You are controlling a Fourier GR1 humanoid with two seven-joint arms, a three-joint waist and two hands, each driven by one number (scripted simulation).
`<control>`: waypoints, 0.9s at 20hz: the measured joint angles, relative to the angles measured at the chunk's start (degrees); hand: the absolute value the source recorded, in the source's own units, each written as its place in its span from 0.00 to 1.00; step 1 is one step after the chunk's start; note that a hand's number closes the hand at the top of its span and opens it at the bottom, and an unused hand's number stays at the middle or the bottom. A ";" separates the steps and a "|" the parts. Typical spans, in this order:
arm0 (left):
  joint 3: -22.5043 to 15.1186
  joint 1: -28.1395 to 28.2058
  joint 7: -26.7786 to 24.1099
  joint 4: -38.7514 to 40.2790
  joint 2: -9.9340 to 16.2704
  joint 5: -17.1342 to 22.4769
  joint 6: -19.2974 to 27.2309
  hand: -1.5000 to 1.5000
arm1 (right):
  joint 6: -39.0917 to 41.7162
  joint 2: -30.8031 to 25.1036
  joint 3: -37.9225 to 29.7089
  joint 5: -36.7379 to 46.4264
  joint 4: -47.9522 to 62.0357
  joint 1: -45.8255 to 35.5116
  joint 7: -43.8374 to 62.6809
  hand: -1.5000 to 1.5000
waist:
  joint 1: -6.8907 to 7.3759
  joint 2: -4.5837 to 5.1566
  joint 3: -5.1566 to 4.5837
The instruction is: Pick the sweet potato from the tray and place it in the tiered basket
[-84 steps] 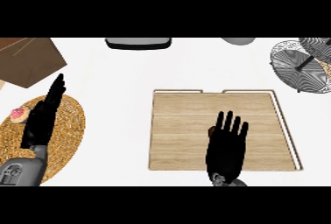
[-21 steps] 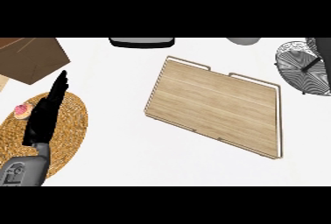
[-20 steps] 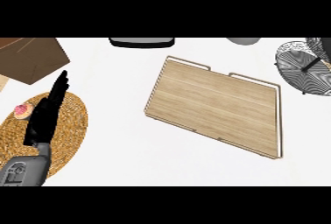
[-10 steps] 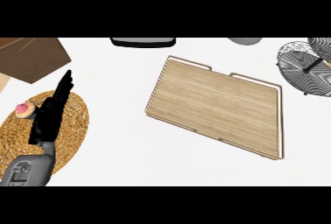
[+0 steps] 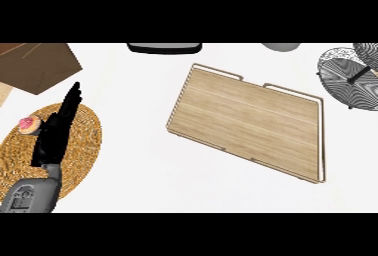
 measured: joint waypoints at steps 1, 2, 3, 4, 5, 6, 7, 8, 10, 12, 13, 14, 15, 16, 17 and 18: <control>-0.41 0.20 -0.09 -0.12 -0.38 -0.37 0.22 0.50 | -0.31 0.01 -0.44 -0.34 0.94 0.41 -0.73 1.00 | 0.12 0.03 0.00; -0.52 0.18 0.23 -0.50 -0.62 -0.54 0.43 0.50 | -0.01 -0.27 -0.97 -0.82 1.76 0.52 -1.48 1.00 | 0.18 0.05 0.02; -0.38 -0.26 0.85 -0.44 -0.50 -0.33 0.10 0.50 | 0.84 -0.45 -1.59 -1.51 2.43 0.49 -2.29 1.00 | 0.13 0.04 0.02; -0.04 -0.35 0.66 -0.14 -0.24 0.04 -0.33 0.50 | 0.97 -0.30 -2.71 -2.59 3.28 0.90 -2.28 1.00 | 0.18 0.08 0.02; 0.14 -0.49 0.69 -0.14 -0.22 0.27 -0.44 0.50 | 1.19 -0.22 -4.36 -4.20 4.00 1.07 -2.01 0.00 | 0.19 0.12 0.05; 0.00 0.07 0.31 -0.29 -0.35 0.09 -0.33 0.50 | 1.44 -0.46 -5.65 -5.40 4.77 1.39 -1.81 0.00 | 0.33 0.15 0.06; 0.12 0.01 -0.06 0.05 -0.33 -0.02 -0.27 0.50 | 2.27 -0.77 -6.35 -6.10 5.40 1.40 -1.65 0.00 | 0.29 0.16 0.06; 0.14 -0.16 0.09 0.08 -0.29 -0.01 -0.42 0.50 | 2.64 -0.78 -6.85 -6.59 5.98 1.63 -1.54 0.00 | 0.32 0.16 0.05; 0.25 0.05 0.04 -0.35 -0.07 0.05 -0.77 0.50 | 1.95 -0.34 -8.04 -7.80 6.59 2.65 -2.02 0.00 | 0.40 0.15 0.05; 0.33 0.70 -0.32 -0.64 -0.21 -0.09 -0.64 0.50 | 1.49 -0.46 -9.52 -9.46 6.29 3.22 -3.08 0.00 | 0.24 0.05 0.05; 0.64 0.48 -0.02 -0.59 -0.04 0.30 -1.02 0.50 | 0.99 -0.62 -10.36 -10.38 6.07 3.55 -3.91 0.00 | 0.23 0.04 0.03; 0.63 0.35 0.23 -0.71 -0.01 0.34 -1.19 0.50 | 0.15 -0.47 -11.24 -11.23 5.94 3.59 -4.00 0.00 | 0.24 0.05 0.06; 0.64 0.00 0.93 -1.16 0.11 0.37 -1.34 0.50 | -0.31 -0.71 -11.96 -11.97 5.71 3.53 -4.23 0.00 | 0.22 0.07 0.13; 0.84 -0.50 1.28 -0.90 0.09 0.24 -1.10 0.50 | -0.69 -1.00 -12.62 -12.72 5.37 3.73 -5.09 0.00 | 0.13 0.07 0.13; 0.93 -0.25 0.89 -0.97 0.05 0.19 -1.02 0.50 | -1.38 -1.03 -13.38 -13.55 5.03 3.94 -5.78 0.00 | 0.09 0.05 0.15; 1.11 -0.77 0.41 0.24 -0.06 0.06 -0.86 0.50 | -2.01 -1.07 -13.93 -14.19 4.56 3.87 -6.22 0.00 | -0.10 0.07 0.16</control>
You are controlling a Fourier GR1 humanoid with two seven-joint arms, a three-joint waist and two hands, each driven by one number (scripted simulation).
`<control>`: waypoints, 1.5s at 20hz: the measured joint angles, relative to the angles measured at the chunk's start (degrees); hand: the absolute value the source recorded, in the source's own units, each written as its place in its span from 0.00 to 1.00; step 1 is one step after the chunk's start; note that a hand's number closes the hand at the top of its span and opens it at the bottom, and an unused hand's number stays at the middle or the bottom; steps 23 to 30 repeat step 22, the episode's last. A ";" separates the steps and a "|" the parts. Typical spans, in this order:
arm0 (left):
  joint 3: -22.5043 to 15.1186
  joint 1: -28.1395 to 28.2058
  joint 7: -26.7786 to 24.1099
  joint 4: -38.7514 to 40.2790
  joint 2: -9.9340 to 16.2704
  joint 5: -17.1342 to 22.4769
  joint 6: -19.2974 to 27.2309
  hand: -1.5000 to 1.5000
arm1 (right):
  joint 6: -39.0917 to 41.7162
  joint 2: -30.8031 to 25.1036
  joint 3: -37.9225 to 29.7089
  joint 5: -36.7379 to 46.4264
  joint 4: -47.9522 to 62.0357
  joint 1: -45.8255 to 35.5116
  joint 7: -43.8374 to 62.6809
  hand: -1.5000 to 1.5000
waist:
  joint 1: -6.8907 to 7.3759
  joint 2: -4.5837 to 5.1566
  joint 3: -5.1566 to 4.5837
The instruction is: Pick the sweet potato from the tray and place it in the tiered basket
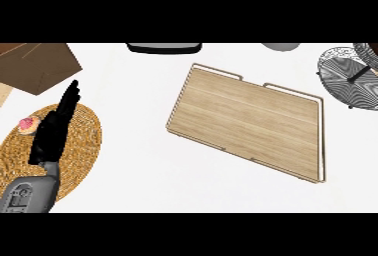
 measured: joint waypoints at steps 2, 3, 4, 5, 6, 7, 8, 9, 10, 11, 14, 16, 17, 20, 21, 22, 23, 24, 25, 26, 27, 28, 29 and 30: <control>0.04 -0.27 0.45 -0.17 0.13 0.15 -0.41 0.50 | -1.66 -0.49 -1.30 -1.29 -0.64 0.02 -1.02 0.00 | 0.14 0.03 0.00; -0.04 -0.23 0.44 -0.04 0.08 -0.09 -0.34 0.50 | -1.85 -1.03 -1.70 -1.78 -1.15 -0.28 -1.19 0.00 | 0.01 -0.05 -0.02; -0.29 0.27 0.42 -0.33 -0.24 -0.27 -0.19 0.50 | -2.40 -1.55 -2.07 -2.18 -1.56 -0.44 -1.31 0.00 | 0.01 -0.10 -0.05; -0.09 0.17 0.28 -0.10 -0.17 -0.34 -0.15 0.50 | -2.89 -1.85 -2.24 -2.40 -1.94 -0.70 -1.05 0.00 | -0.07 -0.15 -0.08; 0.20 0.15 0.36 -0.29 -0.02 -0.15 -0.27 0.50 | -3.06 -2.64 -2.59 -2.78 -2.27 -0.76 -0.88 0.00 | -0.16 -0.21 -0.11; 0.26 0.31 0.27 -0.19 0.02 -0.18 -0.38 0.50 | -3.21 -3.24 -2.85 -3.08 -2.52 -0.84 -0.24 0.00 | -0.28 -0.28 -0.13; 0.42 0.69 0.06 -0.32 0.21 -0.16 -0.53 0.50 | -2.76 -4.22 -3.46 -3.72 -2.54 -0.95 0.29 0.00 | -0.33 -0.32 -0.14; 0.26 1.22 0.01 -0.59 -0.17 -0.42 -0.13 0.50 | -1.95 -5.12 -4.08 -4.47 -2.63 -0.64 0.75 0.00 | -0.56 -0.44 -0.17; 0.73 1.74 -0.68 -0.11 0.17 -0.22 -0.41 0.50 | -1.45 -5.72 -4.56 -5.11 -2.82 -0.13 1.33 0.00 | -0.80 -0.53 -0.19; 0.69 2.11 -0.37 -0.59 0.03 -0.27 -0.33 0.50 | -0.46 -6.33 -5.10 -5.94 -3.27 0.16 2.06 0.00 | -1.11 -0.69 -0.20; 1.64 2.95 -0.92 -0.34 0.50 0.21 -0.69 0.50 | 3.84 -9.65 -7.08 -8.70 -4.17 2.23 2.57 0.00 | -1.91 -0.98 -0.25; 1.94 2.58 0.41 -1.11 0.71 0.17 -0.57 0.50 | 7.04 -11.99 -8.62 -10.78 -4.53 4.93 1.45 0.00 | -2.34 -1.10 -0.22; 1.70 2.81 0.47 -1.36 0.27 -0.15 -0.17 0.50 | 8.53 -13.09 -9.48 -11.94 -4.80 6.02 0.95 0.00 | -2.38 -1.11 -0.23; 1.73 3.15 1.36 -2.33 0.20 -0.43 -0.04 0.50 | 11.89 -15.32 -11.98 -15.41 -6.15 11.42 -2.00 0.00 | -2.75 -1.22 -0.24; 1.69 2.66 1.34 -1.87 0.12 -0.73 0.16 0.50 | 12.99 -16.09 -13.18 -16.81 -6.30 13.27 -3.41 0.00 | -2.95 -1.21 -0.23; 1.89 3.08 1.00 -2.06 0.36 -0.72 0.00 0.50 | 14.21 -17.03 -14.30 -18.16 -6.68 14.99 -4.51 0.00 | -3.01 -1.23 -0.23; 1.89 3.08 1.00 -2.06 0.36 -0.72 0.00 0.50 | 14.21 -17.03 -14.30 -18.16 -6.68 14.99 -4.51 0.00 | -3.01 -1.23 -0.23; 1.89 3.08 1.00 -2.06 0.36 -0.72 0.00 0.50 | 14.21 -17.03 -14.30 -18.16 -6.68 14.99 -4.51 0.00 | -3.01 -1.23 -0.23; 1.89 3.08 1.00 -2.06 0.36 -0.72 0.00 0.50 | 14.21 -17.03 -14.30 -18.16 -6.68 14.99 -4.51 0.00 | -3.01 -1.23 -0.23; 1.89 3.08 1.00 -2.06 0.36 -0.72 0.00 0.50 | 14.21 -17.03 -14.30 -18.16 -6.68 14.99 -4.51 0.00 | -3.01 -1.23 -0.23; 1.89 3.08 1.00 -2.06 0.36 -0.72 0.00 0.50 | 14.21 -17.03 -14.30 -18.16 -6.68 14.99 -4.51 0.00 | -3.01 -1.23 -0.23; 1.89 3.08 1.00 -2.06 0.36 -0.72 0.00 0.50 | 14.21 -17.03 -14.30 -18.16 -6.68 14.99 -4.51 0.00 | -3.01 -1.23 -0.23; 1.89 3.08 1.00 -2.06 0.36 -0.72 0.00 0.50 | 14.21 -17.03 -14.30 -18.16 -6.68 14.99 -4.51 0.00 | -3.01 -1.23 -0.23; 1.89 3.08 1.00 -2.06 0.36 -0.72 0.00 0.50 | 14.21 -17.03 -14.30 -18.16 -6.68 14.99 -4.51 0.00 | -3.01 -1.23 -0.23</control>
